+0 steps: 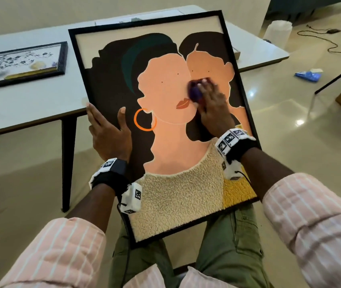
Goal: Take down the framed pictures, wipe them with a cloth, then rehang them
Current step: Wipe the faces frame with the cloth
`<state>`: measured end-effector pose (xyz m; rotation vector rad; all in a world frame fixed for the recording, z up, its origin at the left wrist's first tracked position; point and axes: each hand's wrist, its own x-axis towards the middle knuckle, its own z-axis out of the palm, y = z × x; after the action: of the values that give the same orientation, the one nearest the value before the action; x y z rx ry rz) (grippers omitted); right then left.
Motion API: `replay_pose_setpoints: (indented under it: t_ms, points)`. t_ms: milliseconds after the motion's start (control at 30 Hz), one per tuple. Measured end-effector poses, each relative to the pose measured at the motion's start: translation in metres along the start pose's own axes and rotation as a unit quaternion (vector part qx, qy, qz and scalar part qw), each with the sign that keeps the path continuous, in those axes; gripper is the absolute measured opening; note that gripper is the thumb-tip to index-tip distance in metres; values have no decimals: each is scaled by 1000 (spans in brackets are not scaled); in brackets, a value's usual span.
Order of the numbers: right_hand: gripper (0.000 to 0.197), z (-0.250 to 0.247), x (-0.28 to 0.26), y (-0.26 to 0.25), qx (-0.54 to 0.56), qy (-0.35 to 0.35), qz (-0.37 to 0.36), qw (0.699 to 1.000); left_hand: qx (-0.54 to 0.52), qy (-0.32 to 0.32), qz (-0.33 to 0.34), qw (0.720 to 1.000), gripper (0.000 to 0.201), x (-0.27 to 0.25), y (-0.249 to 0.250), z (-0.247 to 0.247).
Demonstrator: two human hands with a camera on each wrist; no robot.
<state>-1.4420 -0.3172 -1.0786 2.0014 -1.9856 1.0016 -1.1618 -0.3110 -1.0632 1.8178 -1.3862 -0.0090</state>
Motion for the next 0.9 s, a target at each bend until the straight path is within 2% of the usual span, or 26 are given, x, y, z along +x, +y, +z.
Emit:
replay_pose_setpoints:
  t_ms: [67, 133, 267, 300, 333, 400, 467, 533, 600, 667, 733, 800, 900]
  points:
    - [57, -4, 5, 9, -12, 37, 135, 990, -7, -1, -4, 1000, 85, 0, 1, -1]
    - [58, -2, 3, 3, -32, 59, 229, 971, -13, -3, -5, 1000, 84, 1, 1, -2]
    - [56, 9, 2, -33, -19, 99, 365, 926, -21, -2, -1, 1000, 78, 0, 1, -2]
    - [57, 13, 1, -43, -13, 98, 377, 921, -27, -3, 1, 1000, 76, 0, 1, -2]
    - [57, 18, -3, -54, -14, 84, 364, 928, -34, -6, 2, 999, 74, 1, 0, -3]
    - [58, 30, -19, -75, -28, 51, 271, 961, -53, -11, -1, 999, 69, 1, -2, -3]
    - [57, 41, -37, -91, -21, 54, 206, 977, -77, -10, -3, 997, 65, 0, -5, -5]
    - [57, 47, -46, -105, 2, 78, 230, 970, -106, 2, -3, 994, 61, 0, -7, -7]
    - [57, 52, -49, -126, 14, 57, 226, 972, -148, 12, -7, 989, 60, 2, -11, -9]
    - [57, 56, -56, -153, 8, 17, 116, 993, -190, 20, -11, 982, 69, 4, -13, -11]
    - [61, 62, -70, -178, 25, -34, -22, 999, -215, 29, -19, 976, 89, 3, -13, -12]
    - [67, 69, -83, -190, 12, -97, -160, 982, -223, 22, -24, 974, 101, 0, -15, -14]
    - [68, 67, -79, -174, -33, -114, -294, 948, -202, -19, 7, 979, 92, -10, -26, -14]
